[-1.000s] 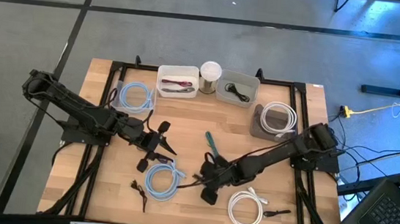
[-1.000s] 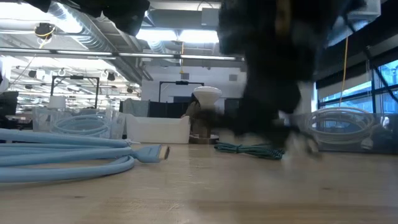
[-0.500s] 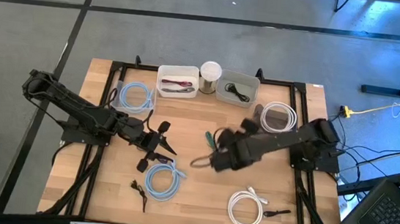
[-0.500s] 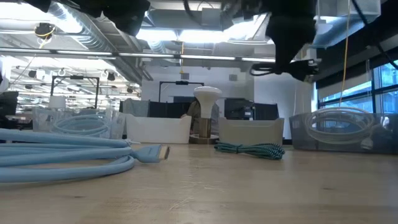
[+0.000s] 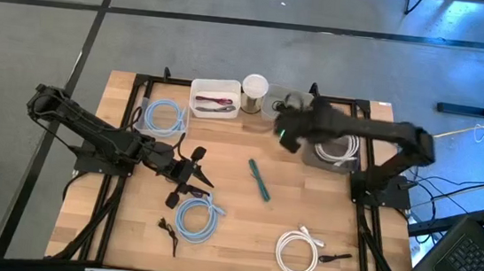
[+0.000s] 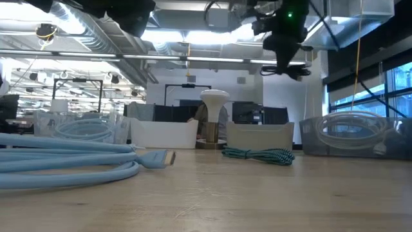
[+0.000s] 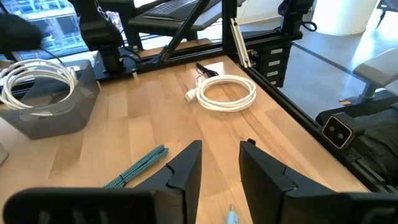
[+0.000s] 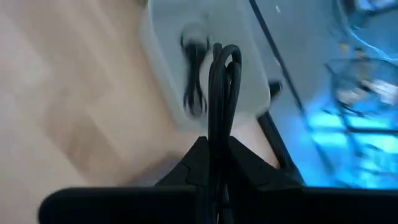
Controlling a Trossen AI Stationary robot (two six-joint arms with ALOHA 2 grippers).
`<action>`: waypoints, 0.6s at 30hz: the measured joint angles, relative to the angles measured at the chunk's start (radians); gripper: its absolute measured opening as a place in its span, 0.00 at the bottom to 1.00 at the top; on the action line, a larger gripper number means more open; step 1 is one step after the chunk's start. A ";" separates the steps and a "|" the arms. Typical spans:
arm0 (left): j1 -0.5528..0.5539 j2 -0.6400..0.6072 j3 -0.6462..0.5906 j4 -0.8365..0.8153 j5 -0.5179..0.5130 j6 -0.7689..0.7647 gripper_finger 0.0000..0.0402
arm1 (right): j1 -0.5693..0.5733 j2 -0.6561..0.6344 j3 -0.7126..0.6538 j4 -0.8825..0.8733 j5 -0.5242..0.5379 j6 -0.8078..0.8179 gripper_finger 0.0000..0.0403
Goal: Pick & Place USB Port
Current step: Put the black USB cable into the gray bin
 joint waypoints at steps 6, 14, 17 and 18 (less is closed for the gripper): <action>0.000 0.000 0.000 0.000 0.000 0.000 0.24 | -0.211 -0.197 -0.150 0.490 -0.315 -0.277 0.07; 0.000 0.000 0.000 0.000 -0.001 0.000 0.24 | -0.427 -0.184 -0.241 0.732 -0.495 -0.396 0.07; 0.000 0.000 0.000 0.000 -0.001 0.000 0.24 | -0.480 -0.131 -0.244 0.728 -0.538 -0.403 0.07; 0.000 0.000 0.000 0.000 -0.001 0.000 0.24 | -0.495 -0.114 -0.244 0.732 -0.553 -0.404 0.07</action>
